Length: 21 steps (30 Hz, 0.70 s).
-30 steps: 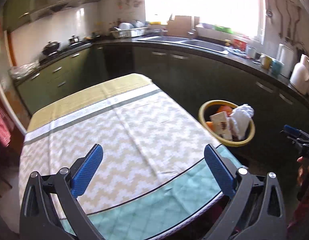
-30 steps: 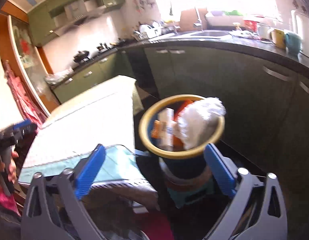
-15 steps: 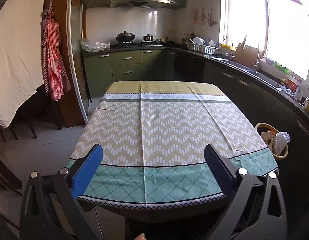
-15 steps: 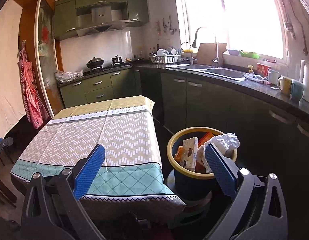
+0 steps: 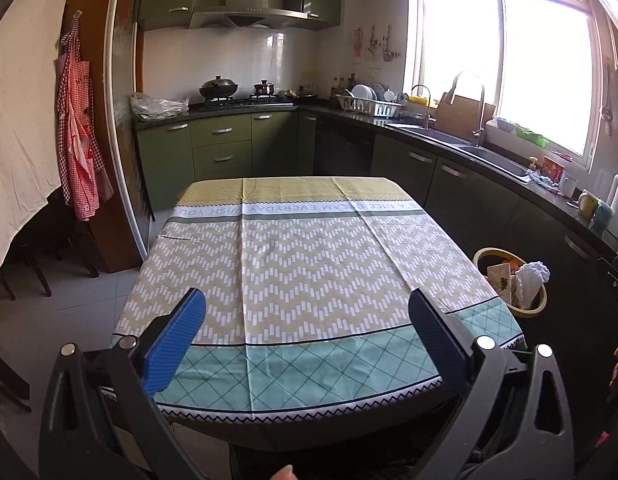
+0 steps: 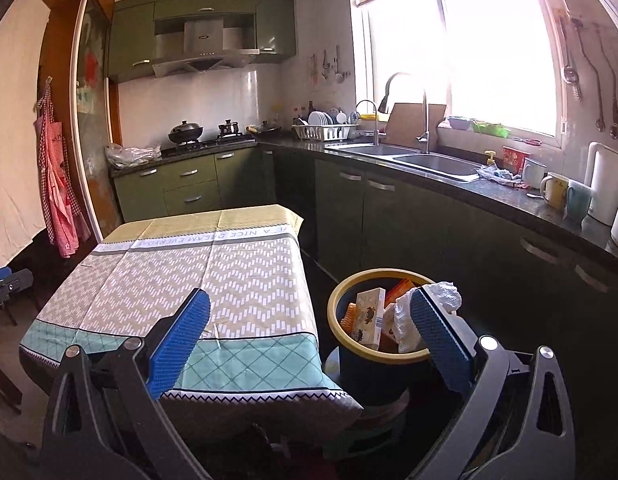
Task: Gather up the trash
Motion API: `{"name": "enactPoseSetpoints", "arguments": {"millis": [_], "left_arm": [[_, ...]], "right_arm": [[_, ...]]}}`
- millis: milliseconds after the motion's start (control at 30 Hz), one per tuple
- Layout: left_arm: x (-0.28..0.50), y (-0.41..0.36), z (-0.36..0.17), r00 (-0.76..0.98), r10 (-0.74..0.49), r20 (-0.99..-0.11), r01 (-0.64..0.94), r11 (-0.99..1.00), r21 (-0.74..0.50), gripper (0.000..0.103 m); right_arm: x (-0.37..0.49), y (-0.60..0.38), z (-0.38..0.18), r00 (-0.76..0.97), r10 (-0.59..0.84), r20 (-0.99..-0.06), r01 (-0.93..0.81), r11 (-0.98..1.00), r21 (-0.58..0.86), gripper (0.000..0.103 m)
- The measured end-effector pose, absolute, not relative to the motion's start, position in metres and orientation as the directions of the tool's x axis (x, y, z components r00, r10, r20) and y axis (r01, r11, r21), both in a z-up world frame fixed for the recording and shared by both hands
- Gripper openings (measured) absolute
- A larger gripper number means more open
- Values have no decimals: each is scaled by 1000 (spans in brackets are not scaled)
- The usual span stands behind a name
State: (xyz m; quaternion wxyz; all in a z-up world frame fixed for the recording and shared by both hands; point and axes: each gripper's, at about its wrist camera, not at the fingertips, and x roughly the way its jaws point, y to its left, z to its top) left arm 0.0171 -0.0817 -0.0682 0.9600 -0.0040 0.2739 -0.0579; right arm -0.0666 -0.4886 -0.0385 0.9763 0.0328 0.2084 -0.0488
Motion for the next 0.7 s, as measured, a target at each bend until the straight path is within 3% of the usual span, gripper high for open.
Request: {"name": "enactPoseSetpoints", "arguments": {"millis": [700], "left_arm": [[12,-83,-63,855,-85,-512,85,996,-24,96]], "right_arm": [[-64,-494,-41,907,-71,-415,101,994,49,99]]}}
